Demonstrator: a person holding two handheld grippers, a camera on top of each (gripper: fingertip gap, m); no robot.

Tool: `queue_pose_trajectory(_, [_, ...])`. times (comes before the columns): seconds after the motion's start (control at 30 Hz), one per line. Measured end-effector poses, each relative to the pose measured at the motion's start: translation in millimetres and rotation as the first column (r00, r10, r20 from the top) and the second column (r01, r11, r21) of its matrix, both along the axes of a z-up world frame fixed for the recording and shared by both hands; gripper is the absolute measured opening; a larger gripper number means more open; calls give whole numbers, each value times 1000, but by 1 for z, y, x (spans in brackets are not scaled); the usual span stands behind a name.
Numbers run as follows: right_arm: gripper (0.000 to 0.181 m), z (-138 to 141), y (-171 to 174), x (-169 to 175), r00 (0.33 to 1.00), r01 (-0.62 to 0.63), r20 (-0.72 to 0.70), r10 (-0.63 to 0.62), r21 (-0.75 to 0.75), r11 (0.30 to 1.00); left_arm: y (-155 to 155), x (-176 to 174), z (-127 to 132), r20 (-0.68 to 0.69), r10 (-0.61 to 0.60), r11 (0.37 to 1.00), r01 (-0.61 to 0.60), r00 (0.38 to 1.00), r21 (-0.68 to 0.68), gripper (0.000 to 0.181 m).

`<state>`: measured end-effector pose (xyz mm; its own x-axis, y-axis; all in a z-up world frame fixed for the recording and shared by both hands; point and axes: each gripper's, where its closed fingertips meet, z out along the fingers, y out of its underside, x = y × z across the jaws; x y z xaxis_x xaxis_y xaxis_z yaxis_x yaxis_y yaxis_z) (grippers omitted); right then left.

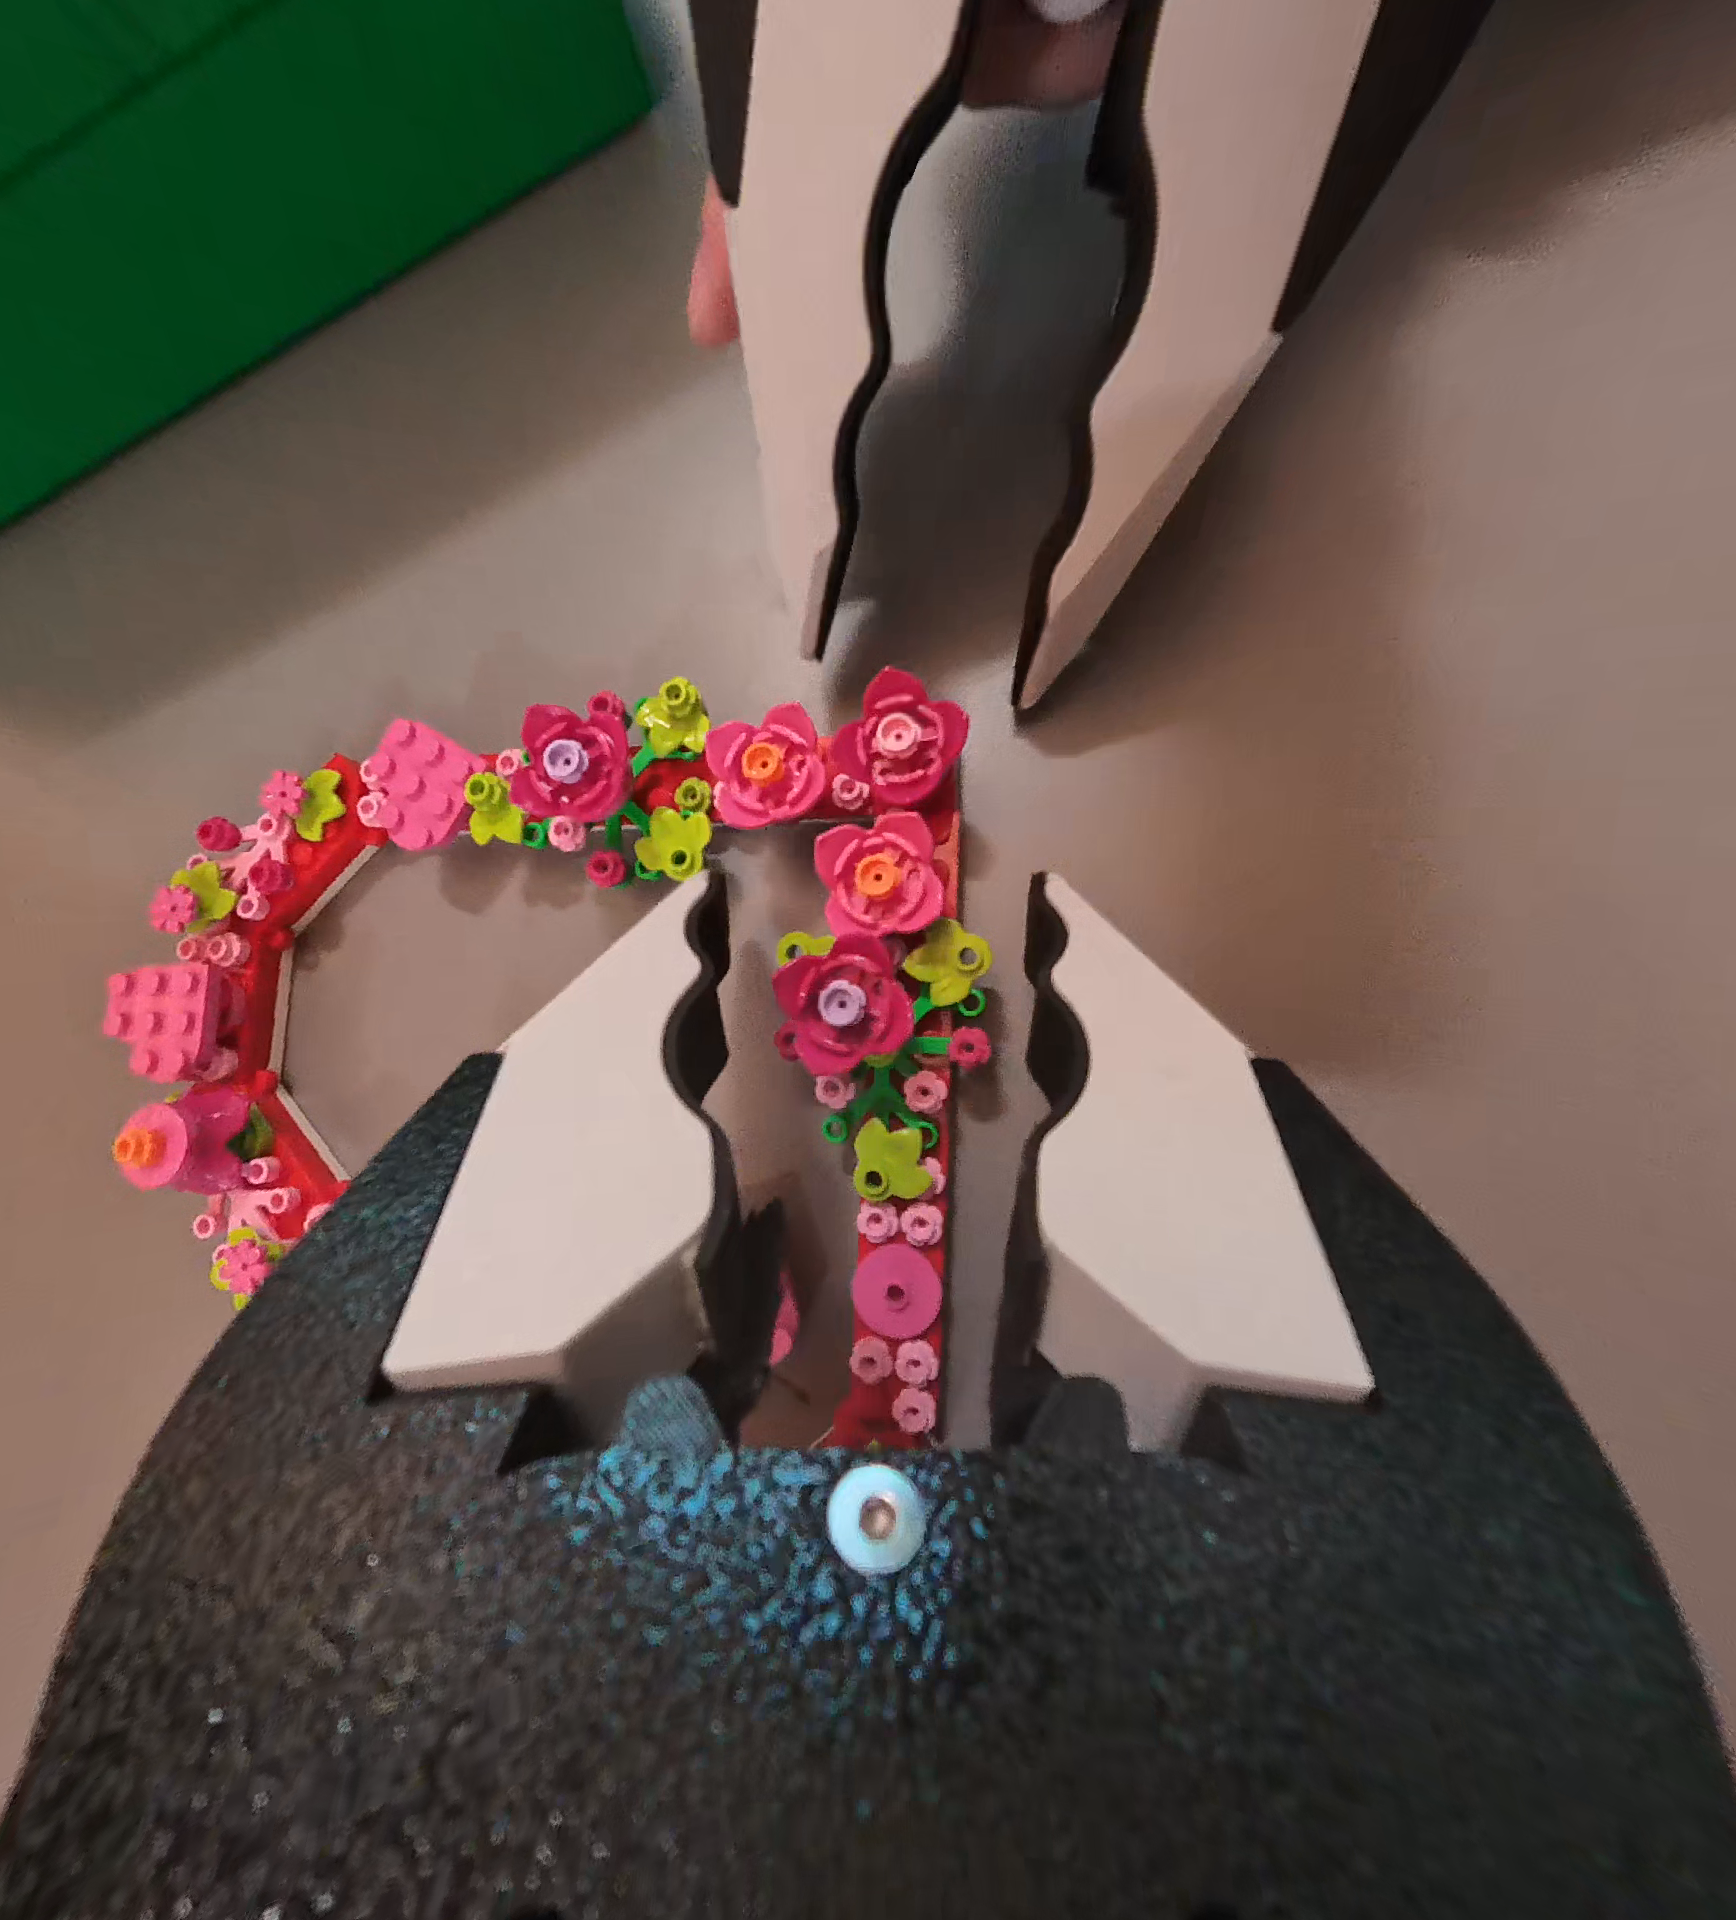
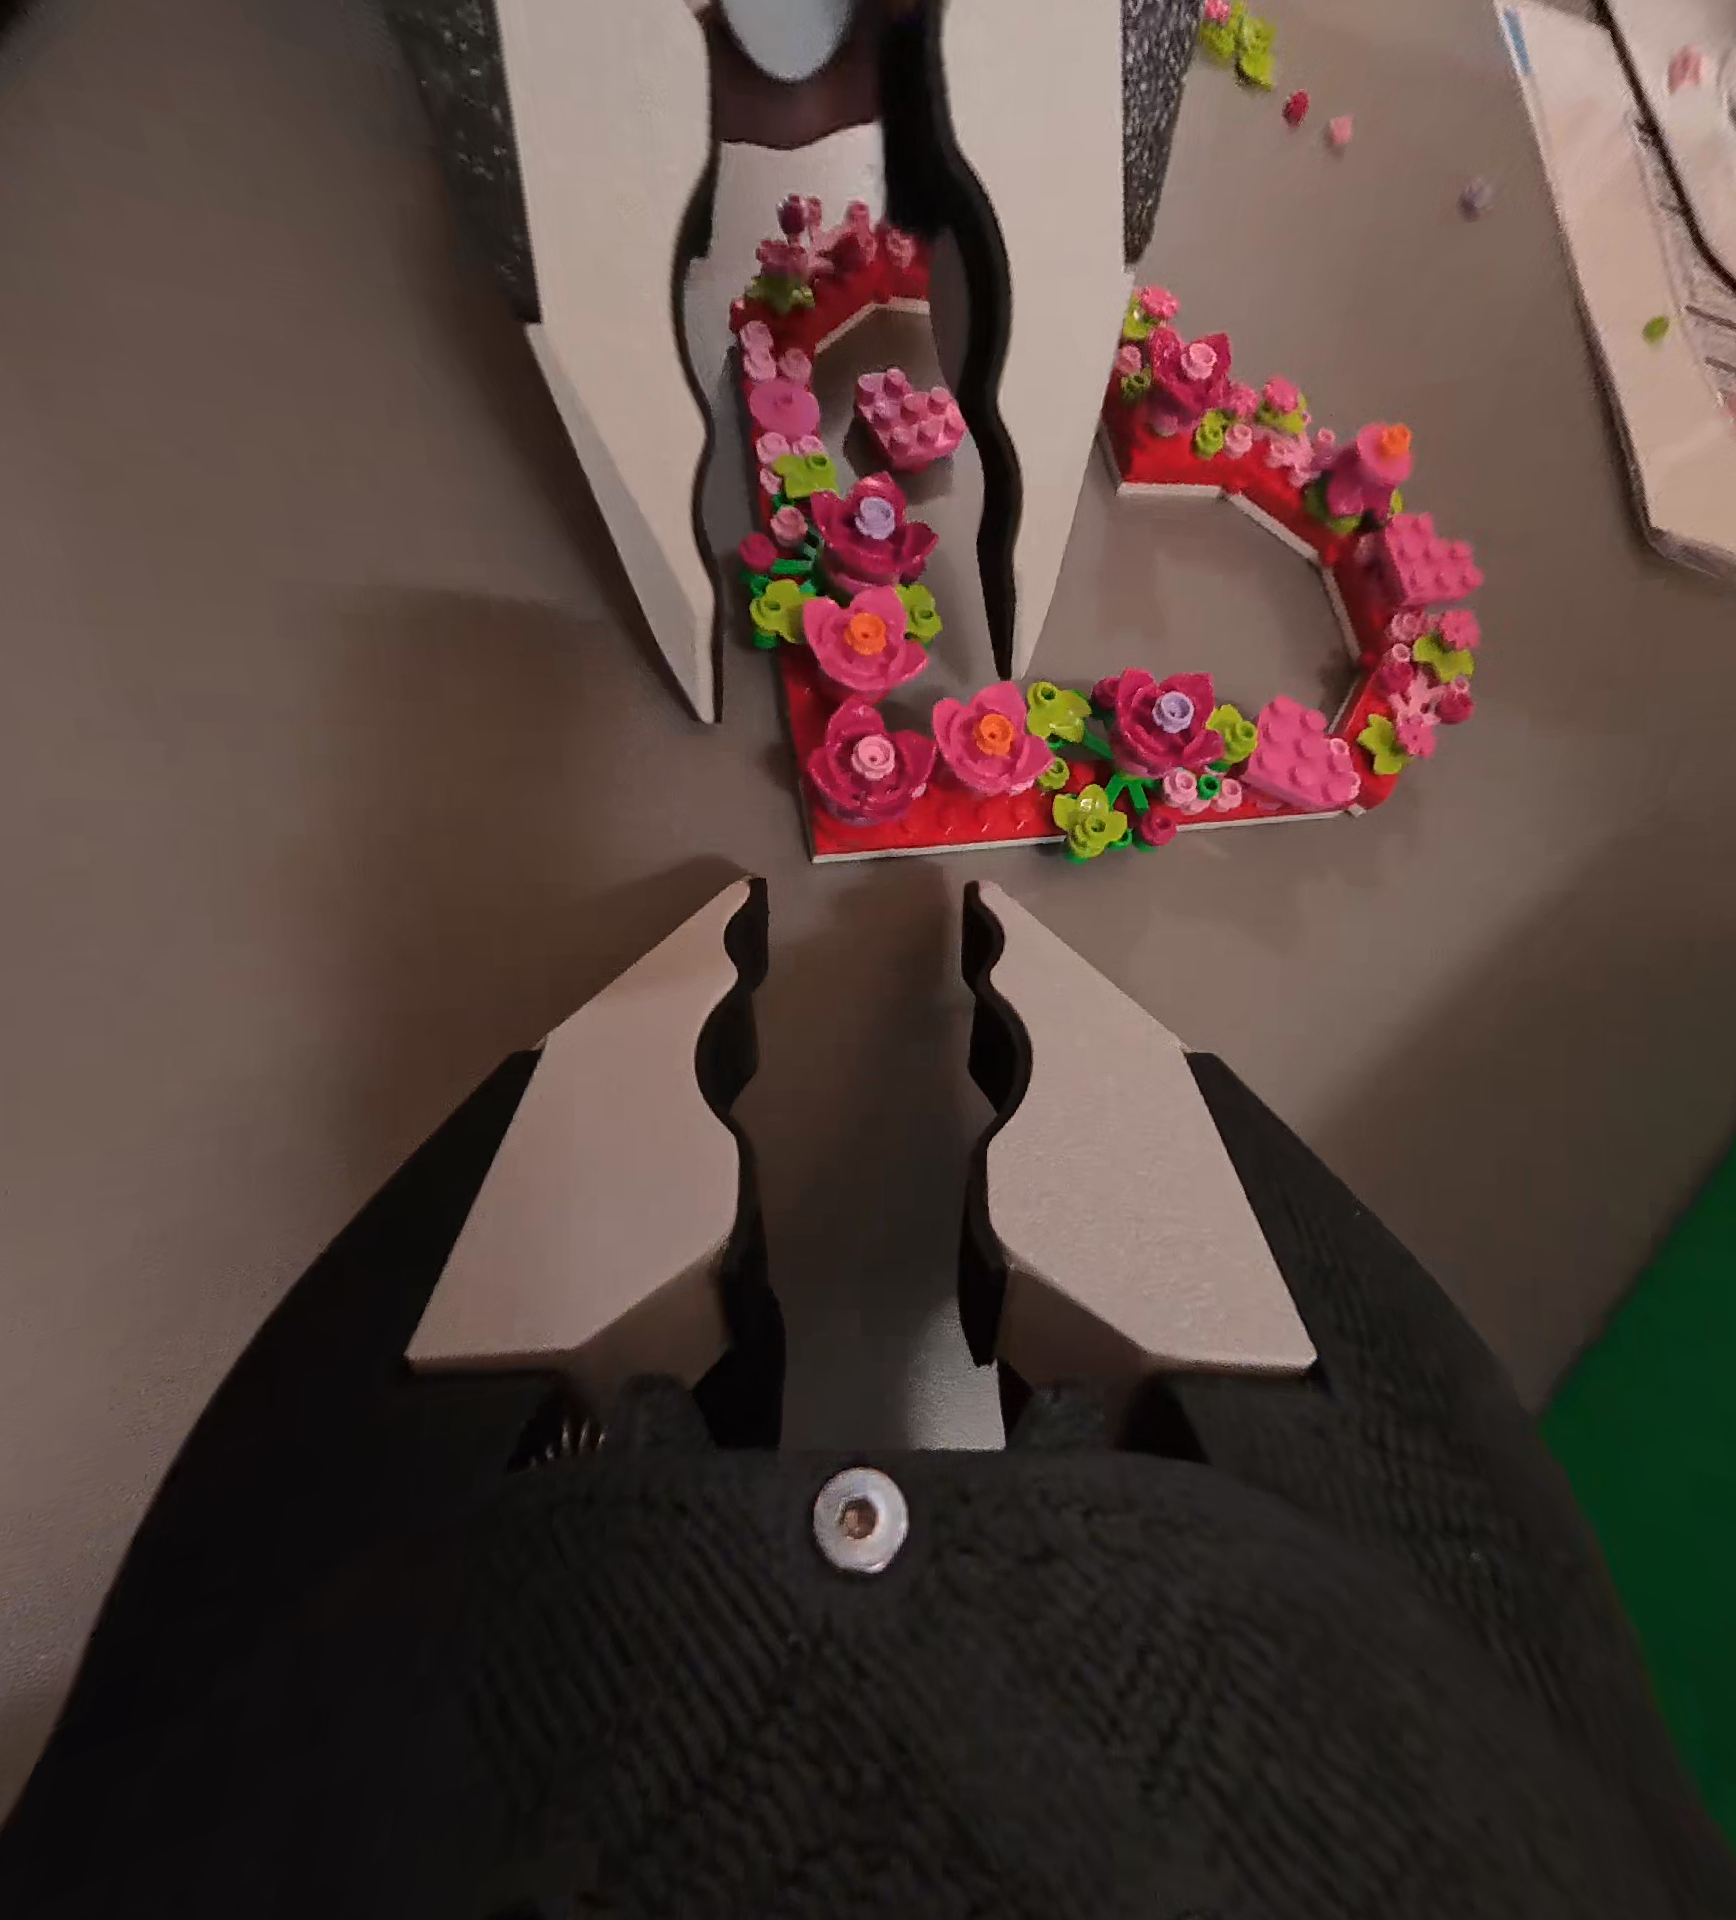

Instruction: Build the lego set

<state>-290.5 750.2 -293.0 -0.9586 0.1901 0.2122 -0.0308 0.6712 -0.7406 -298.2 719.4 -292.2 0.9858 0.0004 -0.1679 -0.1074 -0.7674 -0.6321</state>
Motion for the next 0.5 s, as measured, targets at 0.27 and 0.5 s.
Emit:
queue_pose_trajectory(0.27, [36, -2, 2, -4, 999, -37, -9, 37, -24, 999, 4, 1, 2, 65, 40, 997, -35, 997, -68, 49])
queue_pose_trajectory(0.5, [32, 0, 5, -4, 998, -37, -55, 35, -43, 998, 4, 0, -4, 84, 54, 992, -44, 995, -119, 41])
